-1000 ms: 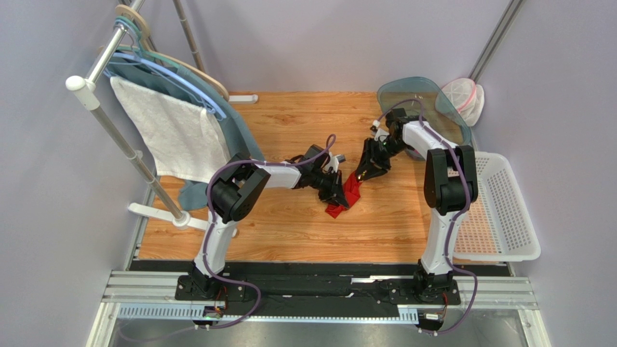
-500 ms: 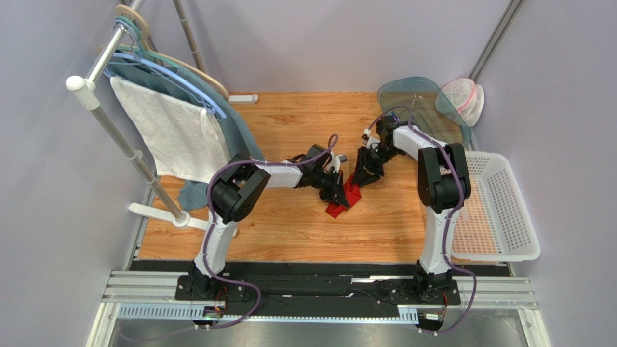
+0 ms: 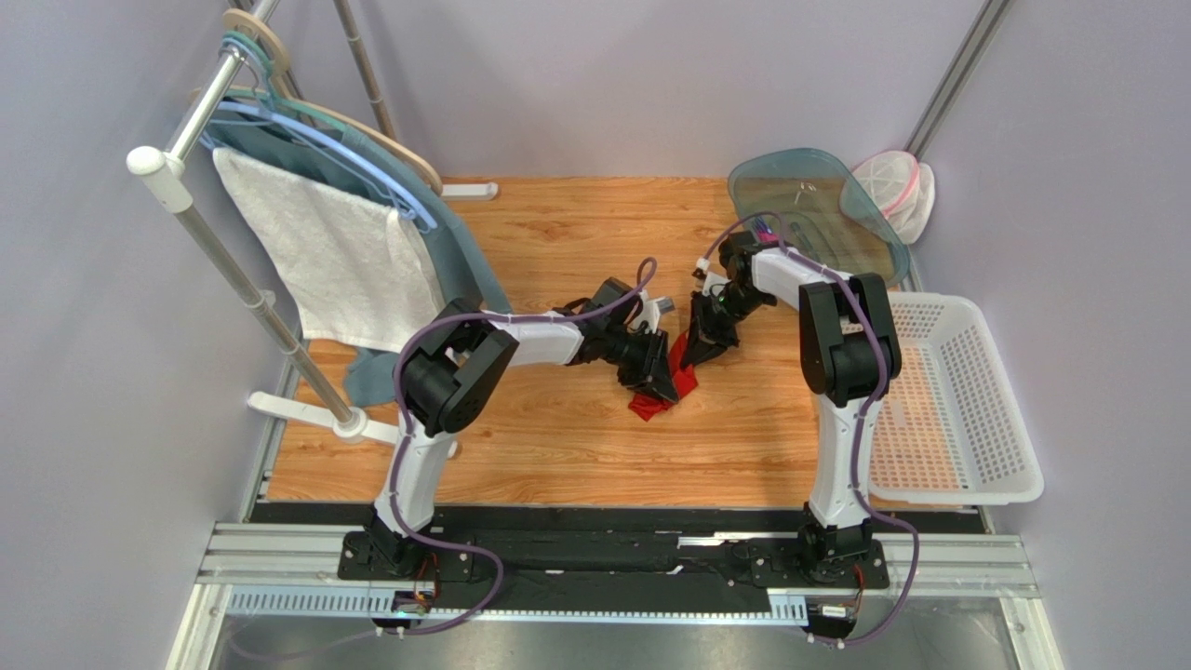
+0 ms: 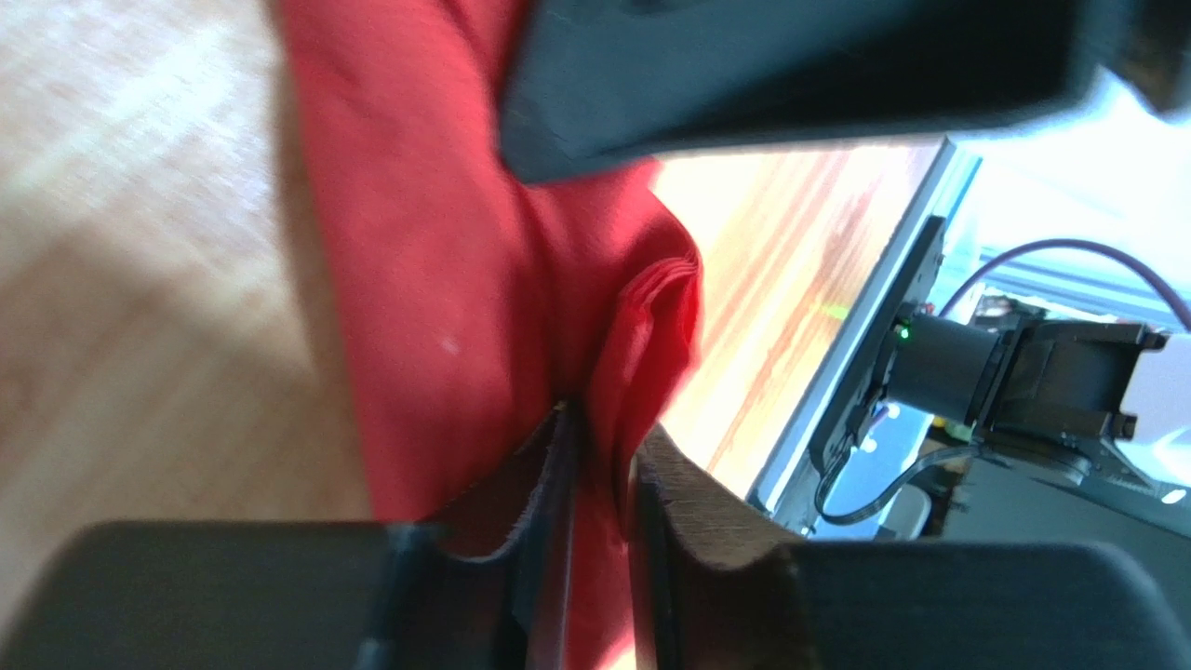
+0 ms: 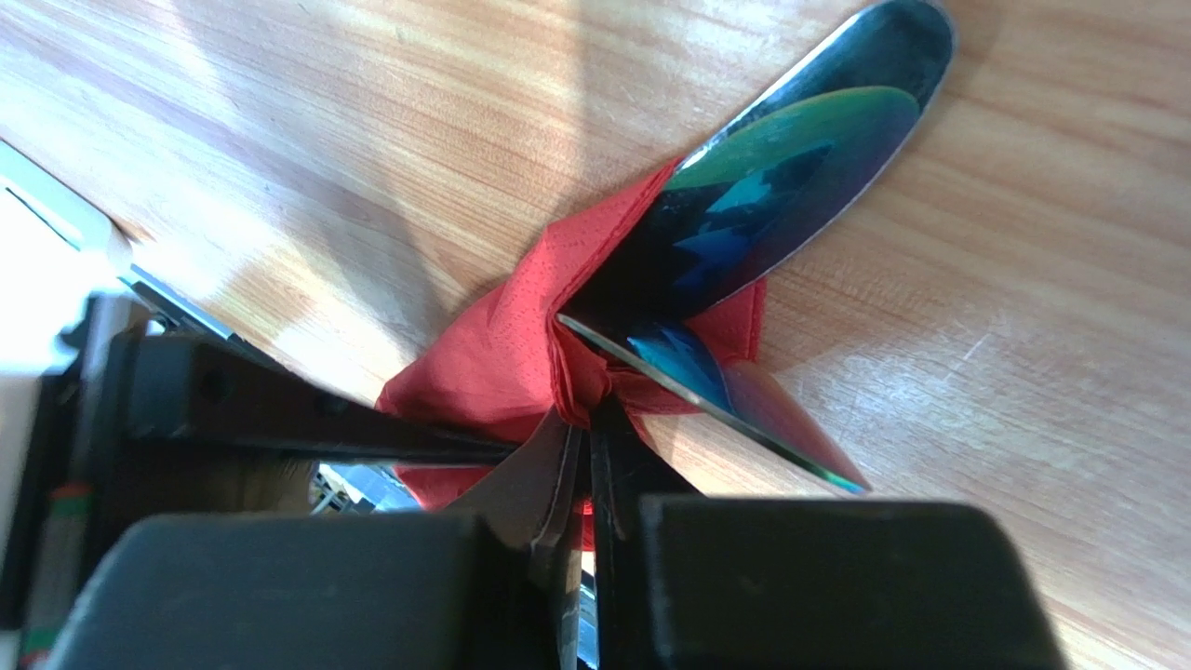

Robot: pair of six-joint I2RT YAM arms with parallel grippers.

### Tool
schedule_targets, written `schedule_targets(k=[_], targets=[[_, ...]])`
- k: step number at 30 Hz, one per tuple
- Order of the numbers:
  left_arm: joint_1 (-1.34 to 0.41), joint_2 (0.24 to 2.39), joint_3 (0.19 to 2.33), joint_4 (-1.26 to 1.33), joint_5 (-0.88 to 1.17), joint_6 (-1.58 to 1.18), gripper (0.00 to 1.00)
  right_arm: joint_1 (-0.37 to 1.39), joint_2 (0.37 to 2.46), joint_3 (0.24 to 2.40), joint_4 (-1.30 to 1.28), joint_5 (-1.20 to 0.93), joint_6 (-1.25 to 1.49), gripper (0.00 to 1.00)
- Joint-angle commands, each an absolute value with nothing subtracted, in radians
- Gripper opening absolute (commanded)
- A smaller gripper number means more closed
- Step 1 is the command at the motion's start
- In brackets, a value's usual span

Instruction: Place the utensils on the paper napkin and roll it up

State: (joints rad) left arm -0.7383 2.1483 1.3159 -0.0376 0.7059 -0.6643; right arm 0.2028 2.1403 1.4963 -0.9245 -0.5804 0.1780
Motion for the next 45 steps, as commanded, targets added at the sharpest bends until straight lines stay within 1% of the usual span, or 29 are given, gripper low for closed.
schedule_targets(k=[1,4,5,8,10,13,14,15,17,19,25,30,33,37,42,45], targets=[[-0.744,2.016,1.316,-0.006,0.704,-0.626,0.34,0.207,2.186,1.497,-0.870,-0.485,0.129,0.05],[-0.742,1.954,1.331,-0.006,0.755,-0.618,0.44,0.207,2.189,1.500,-0.862,-0.477,0.126,0.05],[-0.742,1.922,1.330,-0.014,0.767,-0.611,0.49,0.209,2.194,1.502,-0.862,-0.479,0.124,0.05],[-0.738,1.872,1.324,-0.054,0.762,-0.571,0.50,0.210,2.195,1.503,-0.859,-0.480,0.123,0.05],[-0.732,1.859,1.307,-0.078,0.762,-0.554,0.49,0.212,2.197,1.503,-0.856,-0.479,0.123,0.05],[-0.721,1.868,1.321,-0.170,0.747,-0.476,0.41,0.212,2.198,1.506,-0.854,-0.479,0.120,0.05],[-0.721,1.873,1.325,-0.187,0.742,-0.451,0.35,0.212,2.198,1.506,-0.854,-0.482,0.120,0.05],[-0.726,1.873,1.325,-0.196,0.745,-0.430,0.32,0.212,2.200,1.506,-0.854,-0.479,0.118,0.05],[-0.732,1.874,1.324,-0.216,0.750,-0.370,0.26,0.210,2.203,1.511,-0.854,-0.479,0.117,0.05],[-0.741,1.896,1.339,-0.259,0.762,-0.307,0.24,0.210,2.207,1.514,-0.854,-0.479,0.117,0.05],[-0.742,1.965,1.387,-0.359,0.772,-0.197,0.22,0.210,2.215,1.528,-0.856,-0.477,0.121,0.05],[-0.738,2.023,1.422,-0.408,0.743,-0.187,0.24,0.212,2.224,1.540,-0.864,-0.482,0.118,0.05],[-0.706,2.062,1.408,-0.400,0.718,-0.227,0.22,0.212,2.226,1.552,-0.870,-0.480,0.115,0.05],[-0.646,2.134,1.378,-0.379,0.777,-0.278,0.19,0.212,2.232,1.574,-0.877,-0.479,0.106,0.05],[-0.626,2.151,1.319,-0.344,0.795,-0.285,0.18,0.210,2.250,1.606,-0.882,-0.480,0.104,0.06],[-0.618,2.158,1.302,-0.328,0.802,-0.298,0.17,0.209,2.249,1.626,-0.887,-0.486,0.103,0.08]])
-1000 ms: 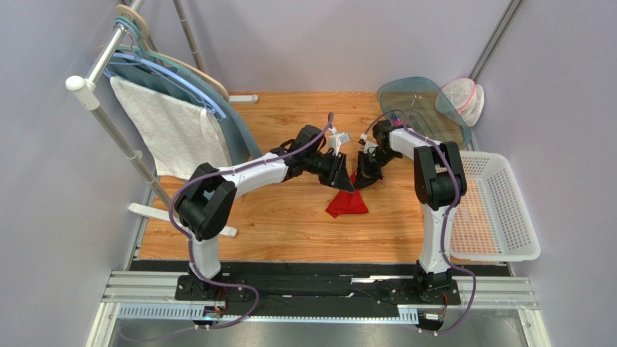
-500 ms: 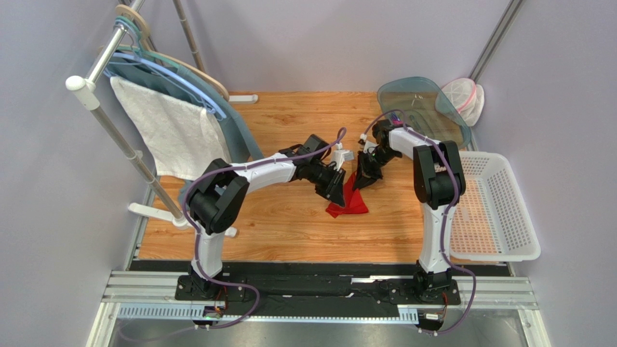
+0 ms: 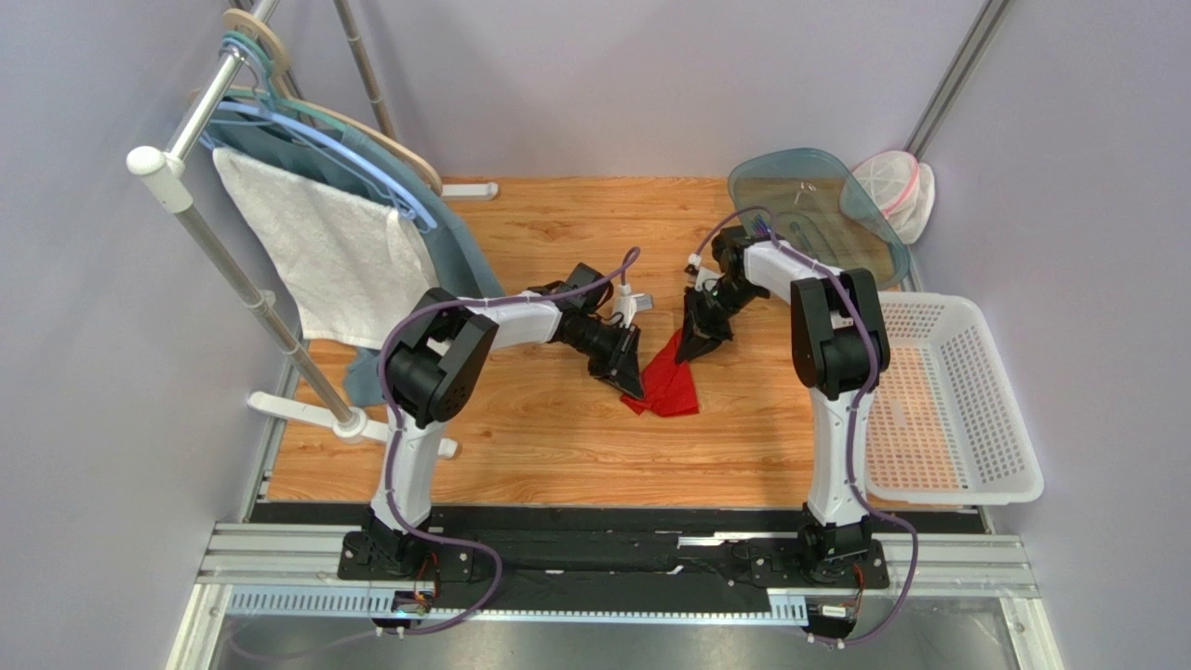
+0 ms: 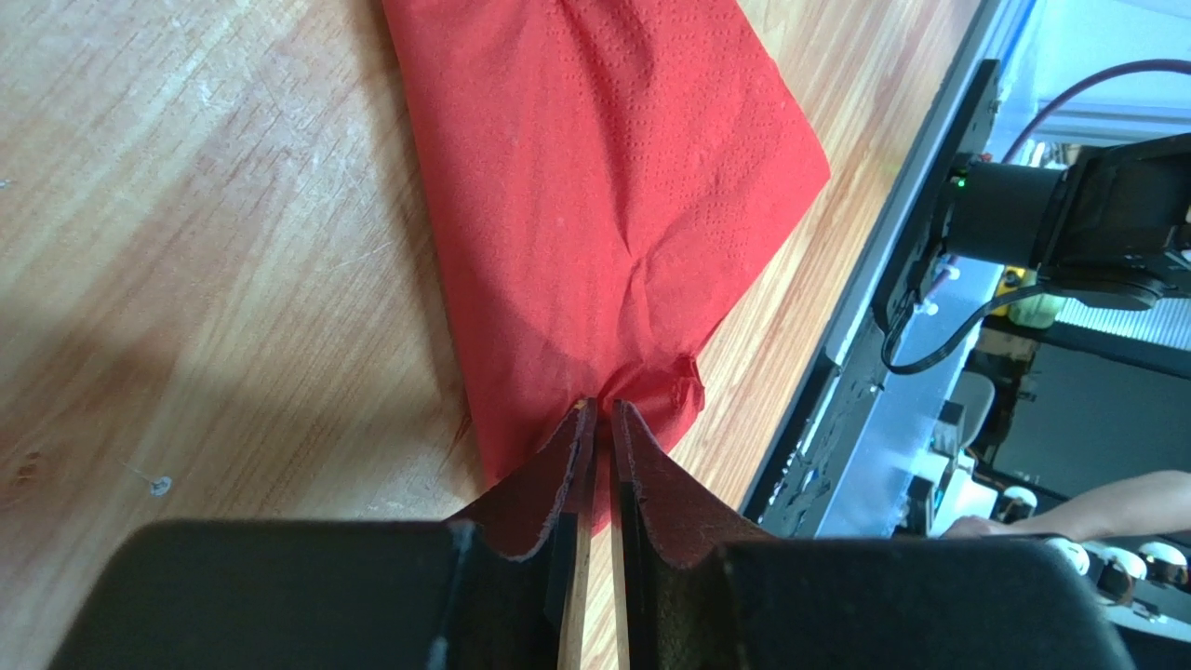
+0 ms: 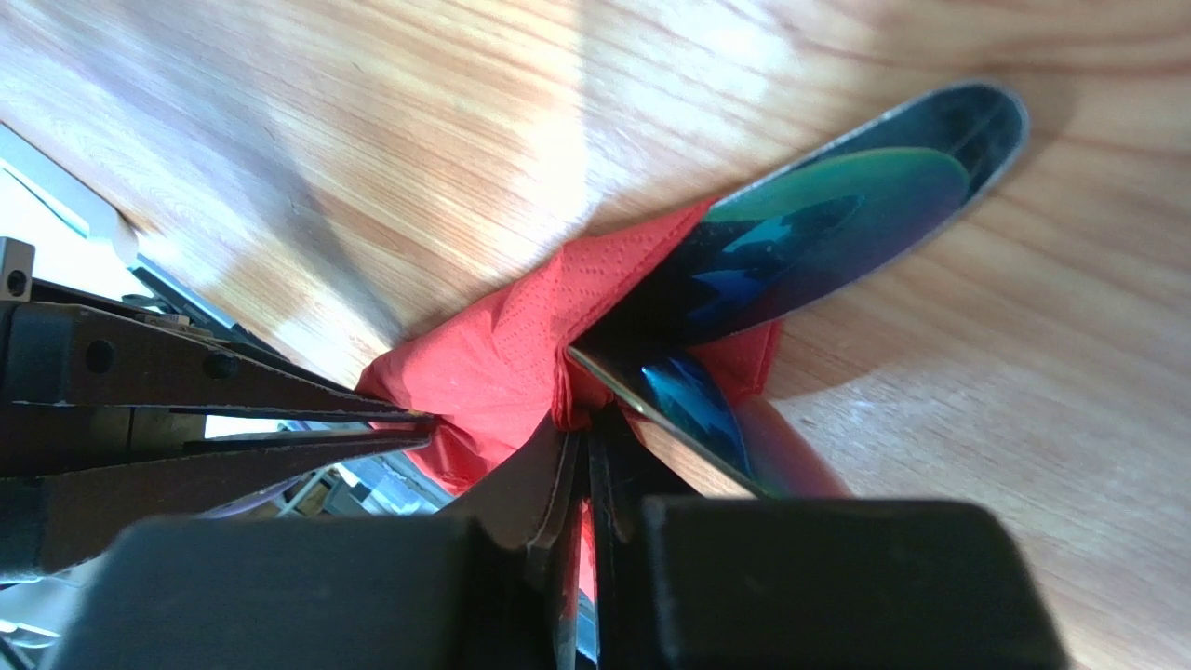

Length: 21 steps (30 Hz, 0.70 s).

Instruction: Place the utensils on the paper napkin and roll it up

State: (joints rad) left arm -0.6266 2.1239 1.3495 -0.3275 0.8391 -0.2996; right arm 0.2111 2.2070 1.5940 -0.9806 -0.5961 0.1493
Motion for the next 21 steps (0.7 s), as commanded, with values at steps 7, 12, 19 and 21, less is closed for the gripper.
schedule_targets(k=[7,12,19,21], targets=[[-0.595,2.192,1.287,-0.284,0.827,-0.341,0.16,0.169,2.168,1.686,-0.972,-0.566,0.078,0.22],[-0.589,2.210,1.298,-0.278,0.831,-0.357,0.16,0.158,2.066,1.677,-1.020,-0.647,0.061,0.24],[-0.588,2.224,1.307,-0.272,0.838,-0.388,0.16,0.182,2.005,1.599,-0.956,-0.739,0.133,0.22],[-0.586,2.227,1.304,-0.261,0.842,-0.403,0.16,0.199,2.022,1.580,-0.931,-0.742,0.156,0.20]])
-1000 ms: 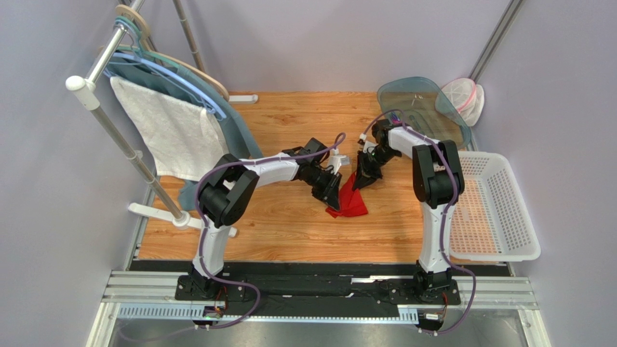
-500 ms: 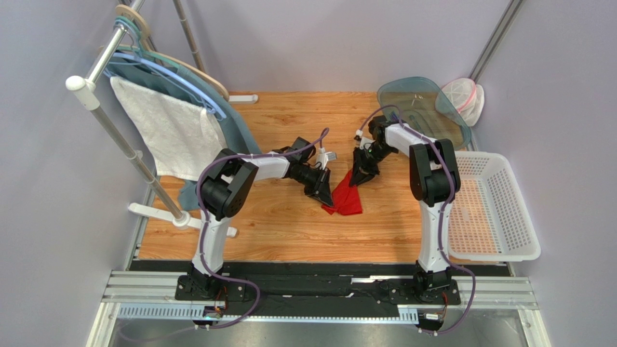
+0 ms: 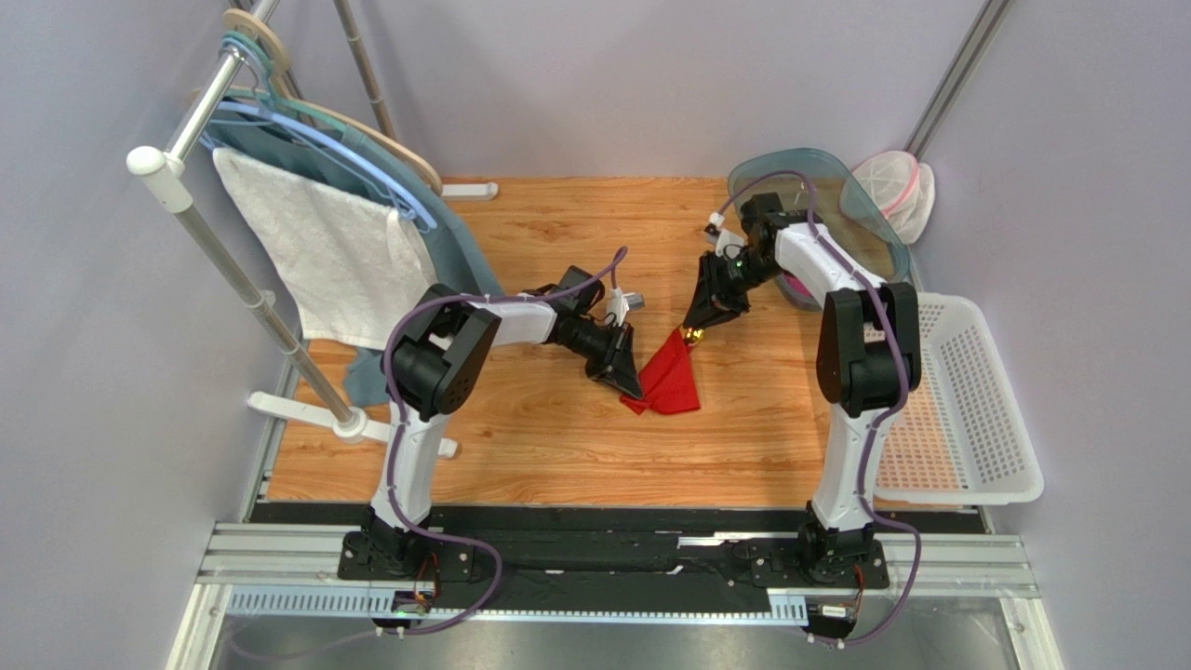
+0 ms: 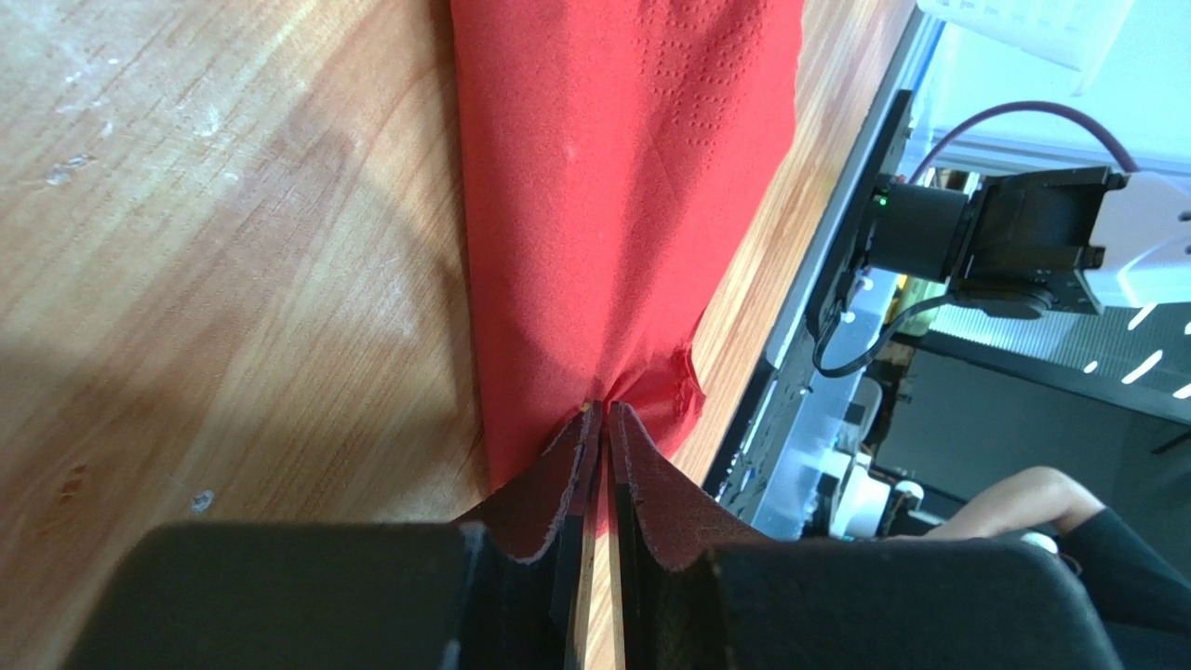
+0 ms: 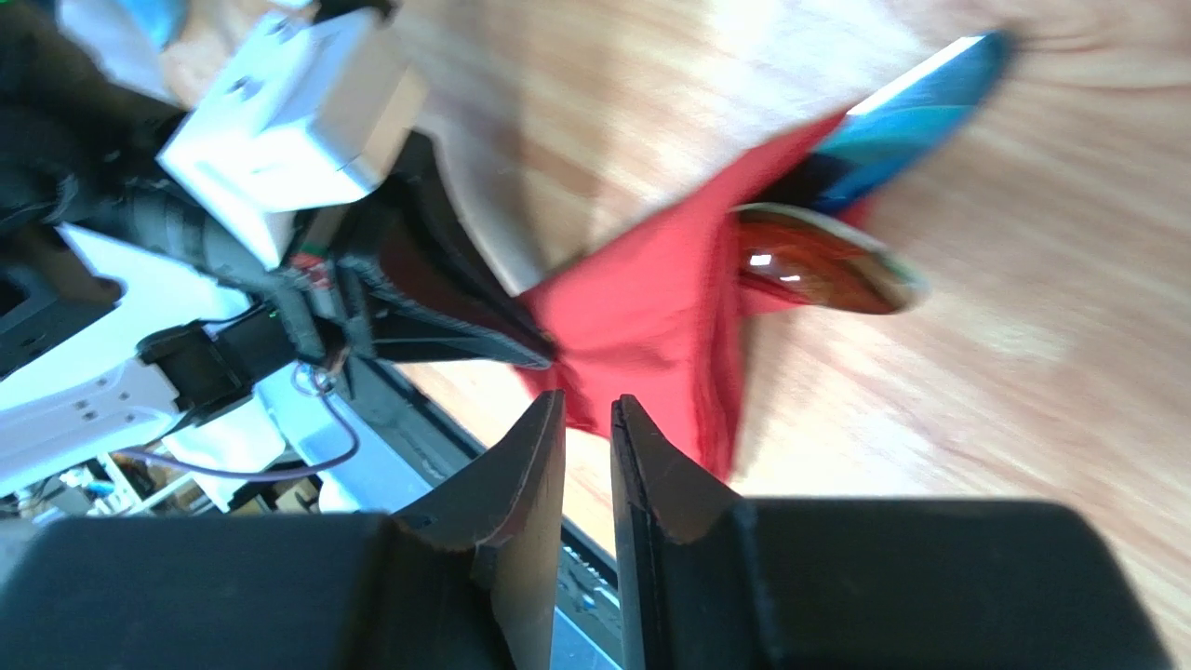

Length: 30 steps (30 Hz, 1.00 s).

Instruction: Place the utensils on the paper napkin and roll it up

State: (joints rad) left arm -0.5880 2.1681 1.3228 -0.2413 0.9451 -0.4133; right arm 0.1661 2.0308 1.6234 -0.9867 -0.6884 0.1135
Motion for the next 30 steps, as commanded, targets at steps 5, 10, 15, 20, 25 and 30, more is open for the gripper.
schedule_targets(k=[5,10,15,20,25,30], targets=[[-0.586,2.233,1.298,-0.244,0.847,-0.428,0.16,0.224,2.074,1.516,-0.870,-0.721,0.170,0.17],[-0.580,2.233,1.279,-0.215,0.867,-0.445,0.16,0.224,2.135,1.505,-0.816,-0.703,0.147,0.15],[-0.574,2.183,1.255,-0.141,0.911,-0.452,0.20,0.224,2.192,1.500,-0.785,-0.689,0.137,0.13],[-0.589,2.102,1.261,-0.095,0.950,-0.457,0.27,0.230,2.212,1.505,-0.781,-0.650,0.120,0.13],[-0.627,2.057,1.276,-0.086,0.994,-0.480,0.28,0.232,2.221,1.509,-0.787,-0.634,0.109,0.13],[-0.644,2.071,1.266,-0.077,1.019,-0.499,0.27,0.233,2.226,1.519,-0.793,-0.627,0.103,0.12]])
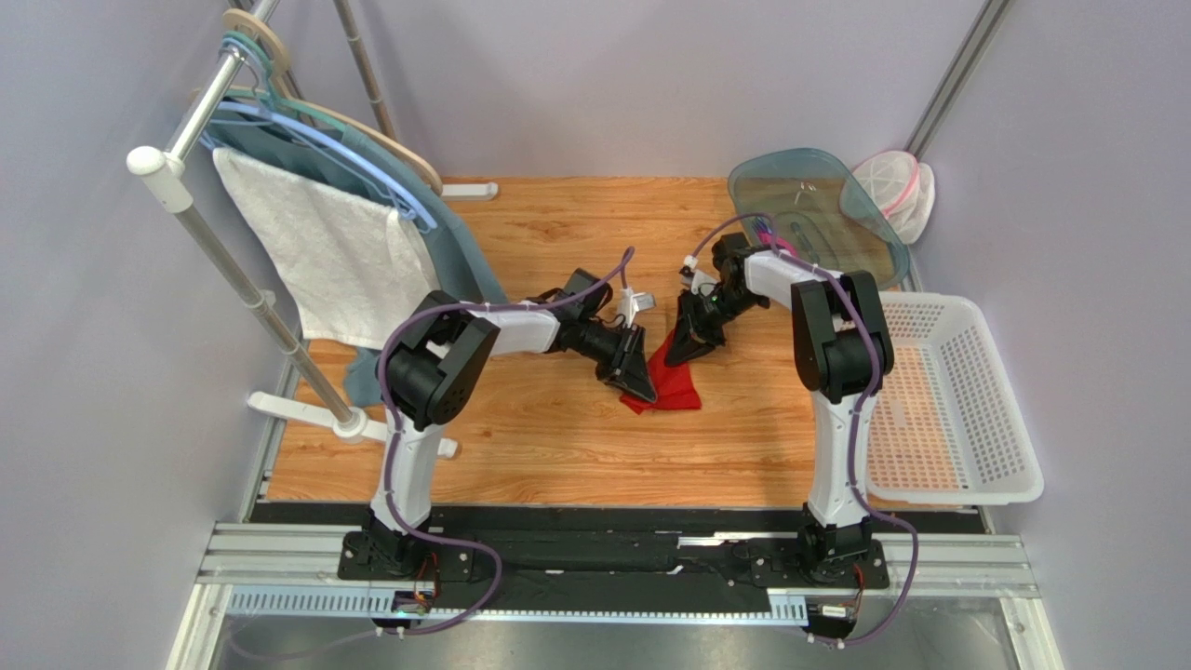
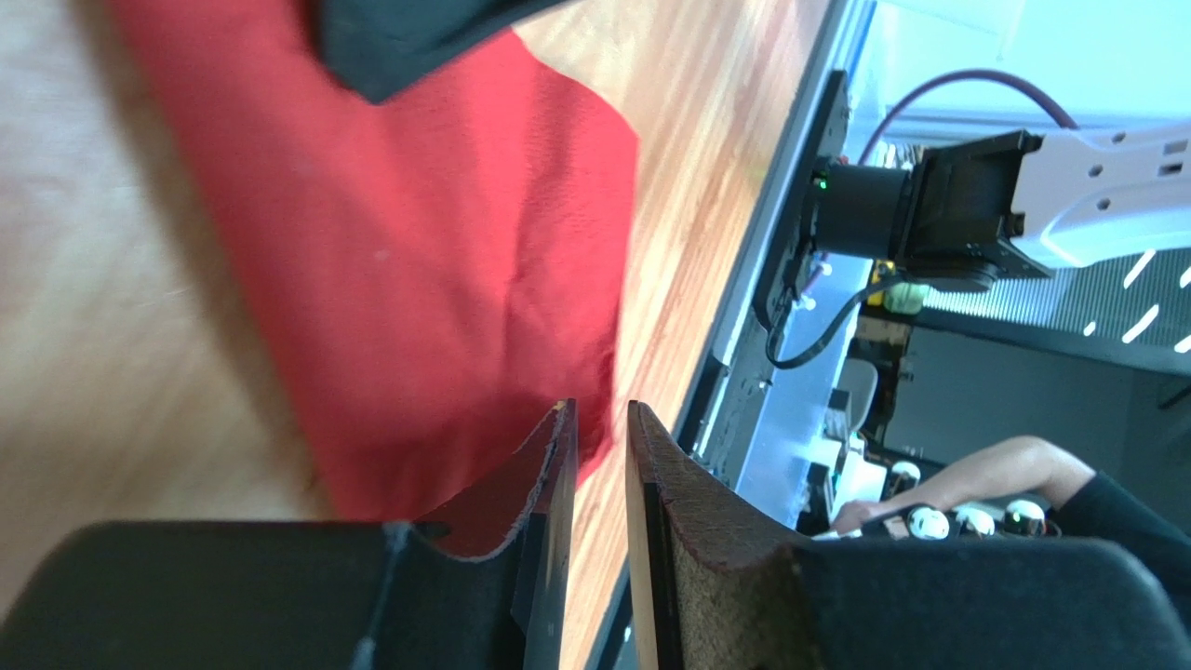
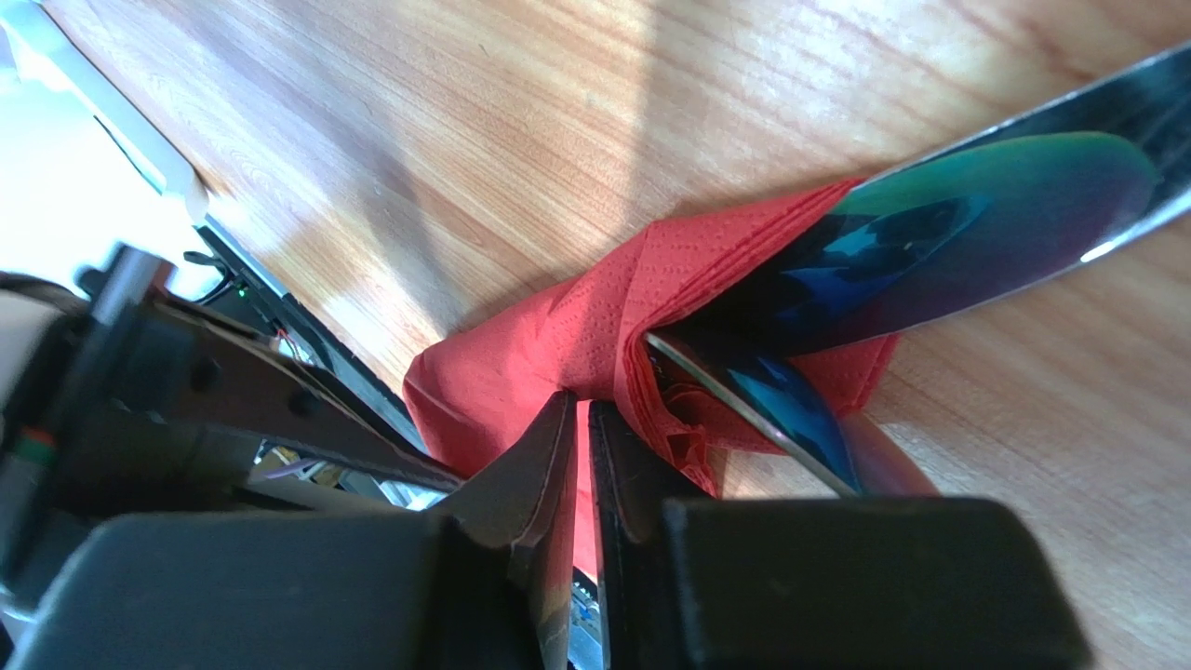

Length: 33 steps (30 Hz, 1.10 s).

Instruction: Place the utensils on the paper napkin and roll it up

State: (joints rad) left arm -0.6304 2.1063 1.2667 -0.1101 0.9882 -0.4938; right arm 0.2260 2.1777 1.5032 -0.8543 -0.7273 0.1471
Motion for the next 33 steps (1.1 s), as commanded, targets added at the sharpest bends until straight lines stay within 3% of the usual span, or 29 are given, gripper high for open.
schedule_targets(k=[1,16,23,28,33], targets=[[-0.644,2.080,1.261,-0.075,1.020,-0.497,0.27,0.232,2.226,1.522,-0.795,-0.626,0.103,0.12],[-0.574,2.250,1.219,-0.043,1.011,-0.520,0.20,0.233,2.218,1.588,-0.834,-0.627,0.090,0.13],[-0.571,2.267,1.210,-0.014,1.022,-0.545,0.17,0.224,2.068,1.592,-0.853,-0.716,0.166,0.34],[-0.566,2.279,1.215,-0.009,1.020,-0.557,0.17,0.218,1.945,1.485,-0.789,-0.720,0.274,0.36],[-0.565,2.283,1.221,-0.008,1.019,-0.560,0.17,0.218,1.925,1.396,-0.738,-0.625,0.324,0.46]])
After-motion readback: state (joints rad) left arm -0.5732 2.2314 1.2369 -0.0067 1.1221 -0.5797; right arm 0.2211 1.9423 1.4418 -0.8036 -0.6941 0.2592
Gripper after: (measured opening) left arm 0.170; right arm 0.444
